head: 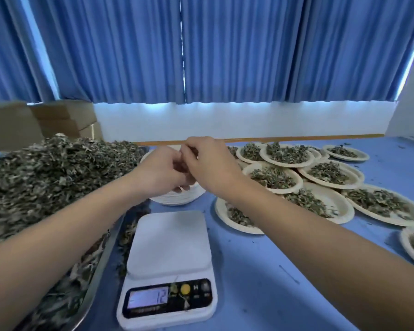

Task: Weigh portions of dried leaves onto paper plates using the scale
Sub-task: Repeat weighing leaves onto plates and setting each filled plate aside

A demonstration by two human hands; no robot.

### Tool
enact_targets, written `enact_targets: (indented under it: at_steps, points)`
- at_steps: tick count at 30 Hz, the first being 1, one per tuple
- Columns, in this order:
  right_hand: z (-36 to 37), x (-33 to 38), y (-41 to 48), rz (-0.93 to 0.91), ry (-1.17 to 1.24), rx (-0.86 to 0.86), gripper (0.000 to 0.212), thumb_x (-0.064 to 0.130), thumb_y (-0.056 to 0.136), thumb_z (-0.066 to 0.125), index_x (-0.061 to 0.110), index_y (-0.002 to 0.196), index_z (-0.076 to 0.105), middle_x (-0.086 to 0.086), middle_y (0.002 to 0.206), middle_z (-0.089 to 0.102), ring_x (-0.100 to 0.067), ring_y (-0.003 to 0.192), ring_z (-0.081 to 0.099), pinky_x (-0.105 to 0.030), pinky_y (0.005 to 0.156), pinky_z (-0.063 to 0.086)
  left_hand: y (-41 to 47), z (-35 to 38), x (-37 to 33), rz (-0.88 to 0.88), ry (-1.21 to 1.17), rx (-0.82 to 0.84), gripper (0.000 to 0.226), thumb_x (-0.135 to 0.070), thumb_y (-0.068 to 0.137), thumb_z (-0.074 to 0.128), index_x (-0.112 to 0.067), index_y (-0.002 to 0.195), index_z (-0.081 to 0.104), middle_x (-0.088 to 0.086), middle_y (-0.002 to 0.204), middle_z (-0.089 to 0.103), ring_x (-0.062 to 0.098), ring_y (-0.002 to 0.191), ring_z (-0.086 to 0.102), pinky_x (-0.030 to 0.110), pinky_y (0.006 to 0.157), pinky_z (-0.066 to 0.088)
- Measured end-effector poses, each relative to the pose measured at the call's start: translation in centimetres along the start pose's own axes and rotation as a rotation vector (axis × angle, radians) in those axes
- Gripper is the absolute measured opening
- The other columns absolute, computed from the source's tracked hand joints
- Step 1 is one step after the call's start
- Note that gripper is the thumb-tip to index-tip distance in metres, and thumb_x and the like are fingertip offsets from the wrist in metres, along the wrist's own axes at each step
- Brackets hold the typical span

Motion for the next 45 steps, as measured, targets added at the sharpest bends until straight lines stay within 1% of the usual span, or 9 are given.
enact_targets:
  at_steps: [4, 9, 14, 21, 27, 33, 38, 42, 45]
  points:
    - [4.1, -0.3, 2.1, -0.042, -0.173, 0.207, 0.025, 0.022, 0.099, 0.049, 0.020, 0.088, 0.072, -0.002, 0.091, 0.068, -0.028, 0.086, 0.062, -0.042, 0.072, 0.053, 1.2, -4.0, 3.6, 0.088, 0.338, -0.164, 0.006, -0.012, 0.083, 0.071, -0.016, 0.086, 0.074, -0.006, 0.083, 0.070, 0.014, 0.080, 0.065, 0.028, 0.070, 0.048]
    - [6.3, -1.3, 2.2, -0.211, -0.356, 0.270, 0.029, 0.036, 0.107, 0.044, 0.031, 0.101, 0.072, 0.005, 0.099, 0.064, -0.021, 0.093, 0.059, -0.036, 0.068, 0.046, 2.6, -3.9, 5.5, 0.194, 0.586, 0.082, 0.019, -0.029, 0.096, 0.063, -0.019, 0.099, 0.078, -0.002, 0.092, 0.075, 0.020, 0.088, 0.066, 0.036, 0.081, 0.047]
    - [5.7, -1.6, 2.2, -0.347, -0.258, 0.334, 0.029, 0.037, 0.104, 0.051, 0.028, 0.112, 0.077, 0.009, 0.096, 0.065, -0.019, 0.090, 0.062, -0.045, 0.077, 0.051, 2.6, -4.2, 5.0, 0.320, 0.604, 0.137, 0.019, -0.032, 0.098, 0.062, -0.024, 0.100, 0.079, -0.008, 0.095, 0.074, 0.016, 0.089, 0.064, 0.043, 0.085, 0.049]
    - [5.4, -1.2, 2.1, -0.436, -0.460, 0.407, 0.038, 0.042, 0.106, 0.040, 0.032, 0.128, 0.069, 0.007, 0.109, 0.066, -0.020, 0.093, 0.063, -0.044, 0.076, 0.053, 2.3, -3.5, 4.4, 0.428, 0.824, 0.248, 0.037, -0.041, 0.104, 0.042, -0.022, 0.112, 0.073, -0.002, 0.107, 0.066, 0.021, 0.096, 0.061, 0.042, 0.084, 0.049]
    - [5.6, -0.7, 1.9, -0.524, -0.666, 0.385, 0.036, 0.036, 0.111, 0.029, 0.029, 0.126, 0.061, 0.005, 0.106, 0.056, -0.027, 0.078, 0.056, -0.044, 0.072, 0.052, 1.7, -3.9, 4.1, 0.478, 0.718, 0.194, 0.031, -0.033, 0.104, 0.049, -0.018, 0.116, 0.074, 0.001, 0.110, 0.069, 0.020, 0.100, 0.061, 0.040, 0.089, 0.047]
    - [5.0, -0.6, 2.3, -0.538, -0.741, 0.289, 0.039, 0.023, 0.110, 0.025, 0.028, 0.143, 0.044, 0.005, 0.120, 0.051, -0.028, 0.086, 0.061, -0.040, 0.074, 0.050, 1.1, -5.2, 3.1, 0.583, 0.669, 0.055, 0.026, -0.027, 0.102, 0.056, -0.014, 0.115, 0.074, 0.003, 0.109, 0.069, 0.022, 0.098, 0.064, 0.041, 0.086, 0.052]
    - [3.5, -0.2, 2.0, -0.593, -0.740, 0.197, 0.083, 0.046, 0.099, -0.017, 0.025, 0.134, 0.056, 0.003, 0.119, 0.057, -0.026, 0.096, 0.060, -0.039, 0.079, 0.048, 0.1, -5.3, 2.3, 0.640, 0.659, -0.006, 0.028, -0.022, 0.104, 0.052, -0.006, 0.115, 0.071, 0.010, 0.104, 0.066, 0.027, 0.096, 0.063, 0.043, 0.085, 0.050]
    - [2.3, 0.5, 0.4, -0.620, -0.573, 0.163, 0.069, 0.047, 0.106, 0.011, 0.015, 0.128, 0.067, -0.006, 0.109, 0.067, -0.036, 0.086, 0.064, -0.049, 0.068, 0.050, -1.1, -5.1, 2.0, 0.643, 0.591, -0.036, 0.025, -0.015, 0.104, 0.052, -0.002, 0.112, 0.071, 0.013, 0.101, 0.065, 0.028, 0.097, 0.062, 0.042, 0.088, 0.047]
    - [1.3, 1.2, -1.6, -0.666, -0.467, 0.045, 0.035, 0.022, 0.107, 0.044, 0.006, 0.121, 0.073, -0.011, 0.100, 0.072, -0.039, 0.066, 0.065, -0.048, 0.050, 0.051, -2.6, -5.3, 1.6, 0.645, 0.534, -0.060, 0.023, -0.018, 0.103, 0.055, -0.005, 0.108, 0.073, 0.008, 0.098, 0.068, 0.023, 0.093, 0.062, 0.037, 0.087, 0.047]
Point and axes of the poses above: each hand's wrist, its own y-axis towards the middle knuckle, its own z-axis out of the palm, x = y × z, the point moved 6 cm from there along y, towards the middle knuckle
